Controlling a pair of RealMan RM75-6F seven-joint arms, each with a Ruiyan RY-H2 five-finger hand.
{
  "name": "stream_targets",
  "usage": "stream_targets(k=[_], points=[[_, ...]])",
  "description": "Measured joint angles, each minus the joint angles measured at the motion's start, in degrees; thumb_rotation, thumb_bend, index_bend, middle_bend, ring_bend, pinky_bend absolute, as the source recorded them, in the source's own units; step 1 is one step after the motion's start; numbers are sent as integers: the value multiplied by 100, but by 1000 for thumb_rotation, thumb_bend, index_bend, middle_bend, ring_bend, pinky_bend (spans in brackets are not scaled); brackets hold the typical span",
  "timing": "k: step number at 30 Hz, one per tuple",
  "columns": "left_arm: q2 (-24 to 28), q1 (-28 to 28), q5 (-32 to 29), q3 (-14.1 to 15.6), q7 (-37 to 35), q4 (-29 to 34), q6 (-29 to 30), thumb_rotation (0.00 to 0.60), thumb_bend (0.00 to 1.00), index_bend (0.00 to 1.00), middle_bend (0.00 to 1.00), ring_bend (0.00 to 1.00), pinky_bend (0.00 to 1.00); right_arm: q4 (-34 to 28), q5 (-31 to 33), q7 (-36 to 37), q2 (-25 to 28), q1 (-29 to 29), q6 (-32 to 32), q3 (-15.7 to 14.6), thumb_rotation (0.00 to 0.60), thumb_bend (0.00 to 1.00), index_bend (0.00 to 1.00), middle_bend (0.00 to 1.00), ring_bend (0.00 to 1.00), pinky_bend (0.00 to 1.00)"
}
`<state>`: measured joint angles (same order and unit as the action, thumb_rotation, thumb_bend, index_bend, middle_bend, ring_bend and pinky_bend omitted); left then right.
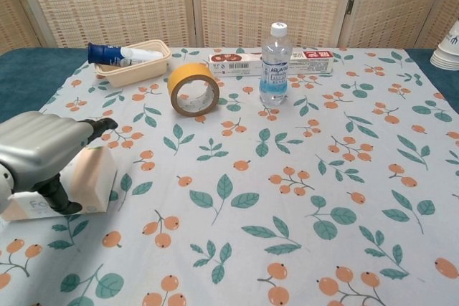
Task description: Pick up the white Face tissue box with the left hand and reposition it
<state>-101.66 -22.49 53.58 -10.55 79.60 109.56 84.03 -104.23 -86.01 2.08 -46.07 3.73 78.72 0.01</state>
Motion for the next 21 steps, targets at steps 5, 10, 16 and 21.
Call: stream_targets(k=[5, 10, 16, 21], points=[[1, -157, -268, -62, -25, -122, 22, 600, 163, 54, 126, 882, 959, -4, 42, -27, -5, 15, -29, 11, 600, 116, 30, 0, 0, 0], [16, -286, -471, -62, -116, -204, 60, 600, 162, 86, 159, 882, 960, -7, 78, -60, -16, 30, -61, 18, 600, 116, 30, 0, 0, 0], [-9, -421, -652, -27, -198, -345, 108, 600, 166, 156, 224, 887, 961, -16, 84, -85, -26, 34, -63, 19, 600, 116, 30, 0, 0, 0], [-24, -481, -713, 2, -220, -387, 126, 600, 214, 328, 403, 918, 984, -16, 96, -91, -28, 38, -72, 21, 600, 117, 30, 0, 0, 0]])
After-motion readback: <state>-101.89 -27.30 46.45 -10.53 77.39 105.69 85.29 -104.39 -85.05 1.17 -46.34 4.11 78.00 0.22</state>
